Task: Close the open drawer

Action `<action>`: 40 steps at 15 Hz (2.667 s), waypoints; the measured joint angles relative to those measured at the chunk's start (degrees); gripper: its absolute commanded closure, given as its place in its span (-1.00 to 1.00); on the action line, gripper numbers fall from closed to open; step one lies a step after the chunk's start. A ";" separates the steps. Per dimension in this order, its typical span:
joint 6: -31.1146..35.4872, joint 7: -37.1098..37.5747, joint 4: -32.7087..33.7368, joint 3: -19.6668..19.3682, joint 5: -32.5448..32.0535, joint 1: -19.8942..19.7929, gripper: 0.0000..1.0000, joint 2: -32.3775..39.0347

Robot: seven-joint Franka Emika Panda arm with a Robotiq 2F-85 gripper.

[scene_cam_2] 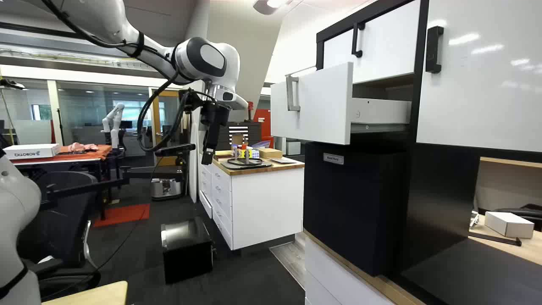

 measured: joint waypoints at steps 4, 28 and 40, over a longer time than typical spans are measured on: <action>0.02 0.00 0.00 0.00 0.00 0.00 -1.00 0.00; 15.55 -3.07 -4.19 -9.55 -1.89 -0.36 -1.00 -13.66; 34.60 -18.64 -7.13 -15.57 -5.19 -3.07 -1.00 -15.96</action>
